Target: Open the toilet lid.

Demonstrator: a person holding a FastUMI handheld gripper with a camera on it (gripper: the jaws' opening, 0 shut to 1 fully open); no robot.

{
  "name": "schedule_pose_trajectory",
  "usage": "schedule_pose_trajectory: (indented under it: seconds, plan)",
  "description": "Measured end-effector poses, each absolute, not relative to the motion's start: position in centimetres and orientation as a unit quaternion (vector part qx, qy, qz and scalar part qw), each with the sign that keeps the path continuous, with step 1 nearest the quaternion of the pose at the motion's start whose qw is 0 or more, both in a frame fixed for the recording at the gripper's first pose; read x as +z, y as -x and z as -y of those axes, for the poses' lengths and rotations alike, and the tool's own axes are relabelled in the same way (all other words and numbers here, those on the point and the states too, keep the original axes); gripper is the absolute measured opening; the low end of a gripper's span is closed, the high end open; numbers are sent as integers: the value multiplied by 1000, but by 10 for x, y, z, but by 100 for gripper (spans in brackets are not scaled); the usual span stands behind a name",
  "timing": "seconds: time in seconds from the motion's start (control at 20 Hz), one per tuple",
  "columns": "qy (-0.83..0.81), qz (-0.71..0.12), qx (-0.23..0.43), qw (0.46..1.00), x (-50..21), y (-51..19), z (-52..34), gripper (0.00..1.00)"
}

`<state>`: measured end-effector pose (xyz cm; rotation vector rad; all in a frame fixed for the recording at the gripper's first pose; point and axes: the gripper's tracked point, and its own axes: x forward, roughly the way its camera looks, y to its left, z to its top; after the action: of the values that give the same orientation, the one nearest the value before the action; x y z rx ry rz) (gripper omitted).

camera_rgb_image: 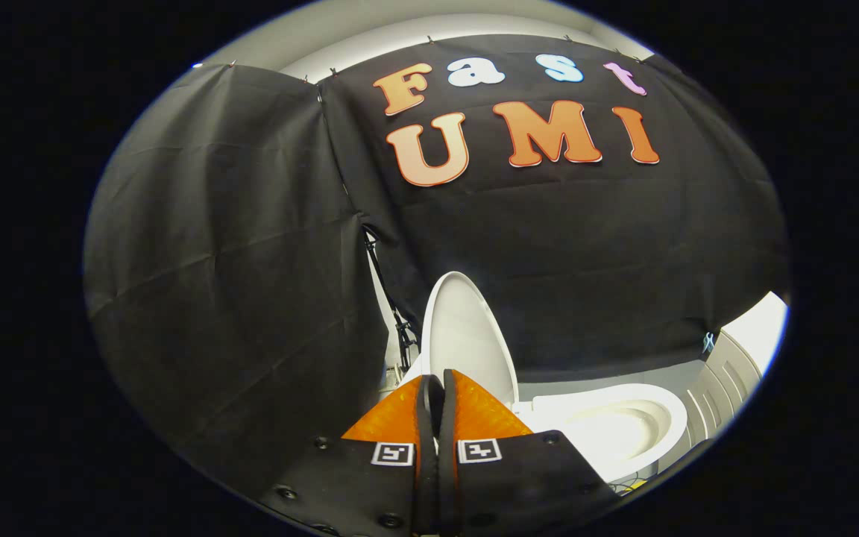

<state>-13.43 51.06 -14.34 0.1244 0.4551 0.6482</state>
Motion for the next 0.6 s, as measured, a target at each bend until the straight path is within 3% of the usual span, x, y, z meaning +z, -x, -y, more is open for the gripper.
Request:
schedule_pose_trajectory:
  seconds: [0.55,0.6]
  plan:
    - [-22,-210,301,930,-140,137,-516,9]
    - [-23,-217,304,927,-143,139,-519,17]
